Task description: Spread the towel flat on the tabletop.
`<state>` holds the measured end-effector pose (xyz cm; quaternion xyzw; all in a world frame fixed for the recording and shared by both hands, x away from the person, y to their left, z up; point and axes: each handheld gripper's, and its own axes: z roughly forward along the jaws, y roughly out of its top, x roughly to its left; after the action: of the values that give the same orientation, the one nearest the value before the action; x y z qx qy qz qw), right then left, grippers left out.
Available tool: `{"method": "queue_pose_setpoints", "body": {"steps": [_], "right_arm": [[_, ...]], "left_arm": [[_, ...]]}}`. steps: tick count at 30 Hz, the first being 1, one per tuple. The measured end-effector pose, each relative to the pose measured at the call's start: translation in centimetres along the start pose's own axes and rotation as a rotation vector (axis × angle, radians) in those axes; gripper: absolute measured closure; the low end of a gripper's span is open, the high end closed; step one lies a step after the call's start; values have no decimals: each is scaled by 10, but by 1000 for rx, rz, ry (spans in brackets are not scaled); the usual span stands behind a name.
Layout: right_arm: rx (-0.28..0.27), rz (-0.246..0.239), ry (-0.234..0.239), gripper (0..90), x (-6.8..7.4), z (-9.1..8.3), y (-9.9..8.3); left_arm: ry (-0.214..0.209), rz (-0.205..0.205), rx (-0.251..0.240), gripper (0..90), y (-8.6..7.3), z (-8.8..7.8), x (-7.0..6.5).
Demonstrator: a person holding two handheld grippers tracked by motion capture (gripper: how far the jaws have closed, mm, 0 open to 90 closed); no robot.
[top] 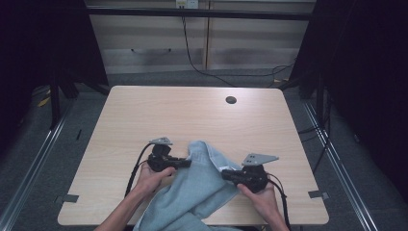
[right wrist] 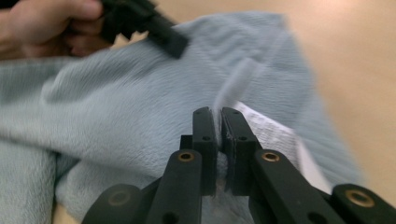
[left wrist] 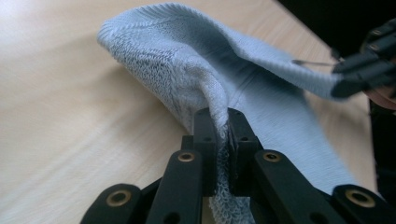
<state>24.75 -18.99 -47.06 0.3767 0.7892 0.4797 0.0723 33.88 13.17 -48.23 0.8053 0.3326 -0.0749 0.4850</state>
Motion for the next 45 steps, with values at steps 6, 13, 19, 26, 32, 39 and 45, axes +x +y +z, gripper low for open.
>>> {"method": "queue_pose_setpoints", "body": {"steps": [6,13,19,26,32,39,45], "right_arm": [[-140,39,-116,852,-16,-35,21],[-130,117,-303,852,-49,-47,22],[-30,160,-420,852,-71,-43,5],[45,186,-482,852,-79,-39,-15],[43,185,-467,852,-80,-37,-18],[-4,190,-420,851,-80,-36,-17],[-28,188,-386,852,-80,-36,-17]], "left_arm": [[103,179,-70,847,24,-44,-35],[87,314,-1,841,12,-17,-79],[18,302,105,818,-16,30,-91],[-44,310,171,664,-36,42,-101],[-151,245,147,553,-32,25,-102],[-110,238,62,551,6,7,-81],[-66,109,110,531,14,42,-29]]}}
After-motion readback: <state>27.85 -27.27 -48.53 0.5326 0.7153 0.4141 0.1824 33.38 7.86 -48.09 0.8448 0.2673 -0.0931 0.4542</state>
